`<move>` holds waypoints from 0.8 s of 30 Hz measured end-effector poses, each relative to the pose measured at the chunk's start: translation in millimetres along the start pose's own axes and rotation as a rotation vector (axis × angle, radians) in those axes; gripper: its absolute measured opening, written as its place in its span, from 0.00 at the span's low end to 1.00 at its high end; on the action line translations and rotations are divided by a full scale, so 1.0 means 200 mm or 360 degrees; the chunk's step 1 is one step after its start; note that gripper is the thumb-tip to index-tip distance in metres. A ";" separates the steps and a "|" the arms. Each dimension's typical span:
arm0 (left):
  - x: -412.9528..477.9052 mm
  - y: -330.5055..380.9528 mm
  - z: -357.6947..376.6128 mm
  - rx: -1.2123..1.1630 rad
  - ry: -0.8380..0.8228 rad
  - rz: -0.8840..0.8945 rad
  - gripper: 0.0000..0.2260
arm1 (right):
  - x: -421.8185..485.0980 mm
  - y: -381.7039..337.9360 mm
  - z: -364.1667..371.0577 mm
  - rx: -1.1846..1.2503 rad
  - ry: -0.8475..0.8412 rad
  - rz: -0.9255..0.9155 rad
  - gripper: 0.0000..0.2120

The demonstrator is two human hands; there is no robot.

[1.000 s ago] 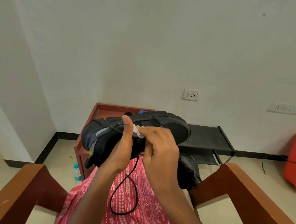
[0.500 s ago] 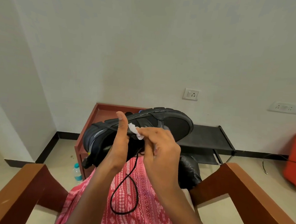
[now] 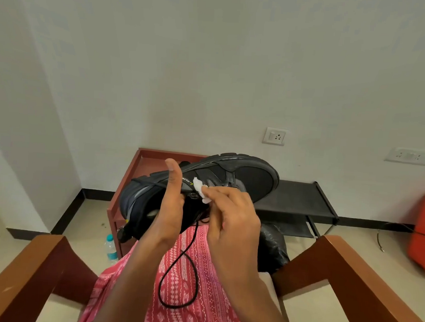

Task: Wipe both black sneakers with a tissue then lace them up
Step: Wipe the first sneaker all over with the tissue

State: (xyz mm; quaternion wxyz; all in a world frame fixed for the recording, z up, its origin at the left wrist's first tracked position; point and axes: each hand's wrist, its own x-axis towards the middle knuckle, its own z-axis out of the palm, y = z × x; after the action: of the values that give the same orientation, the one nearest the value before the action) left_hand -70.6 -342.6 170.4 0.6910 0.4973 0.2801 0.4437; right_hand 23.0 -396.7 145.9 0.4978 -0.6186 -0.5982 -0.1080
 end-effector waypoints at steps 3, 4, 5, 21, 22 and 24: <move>0.00 0.00 0.01 0.0046 0.0019 -0.0041 0.40 | 0.10 0.05 0.02 -0.0224 0.0044 -0.0006 0.15; 0.01 0.00 0.01 0.0050 0.0020 -0.0033 0.39 | 0.14 0.07 0.04 -0.0293 0.0074 0.0024 0.15; 0.01 -0.01 0.02 0.0048 0.0022 -0.0018 0.38 | 0.18 0.09 0.04 -0.0342 0.0105 0.0049 0.16; 0.02 -0.01 0.01 -0.0029 0.0107 -0.0059 0.39 | 0.10 0.17 0.00 -0.0251 0.0310 -0.0035 0.10; 0.02 0.00 0.01 -0.0020 0.0153 -0.0039 0.37 | 0.11 0.19 0.00 -0.0257 0.0364 -0.0022 0.10; 0.01 0.00 0.01 -0.0068 0.0171 -0.0045 0.37 | 0.10 0.22 0.00 -0.0252 0.0407 -0.0018 0.12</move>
State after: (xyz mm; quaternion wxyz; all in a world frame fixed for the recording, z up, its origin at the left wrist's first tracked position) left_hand -67.8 -341.2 171.5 0.6915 0.4539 0.3142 0.4659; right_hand 65.7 -374.7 140.1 0.5191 -0.6337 -0.5230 -0.2355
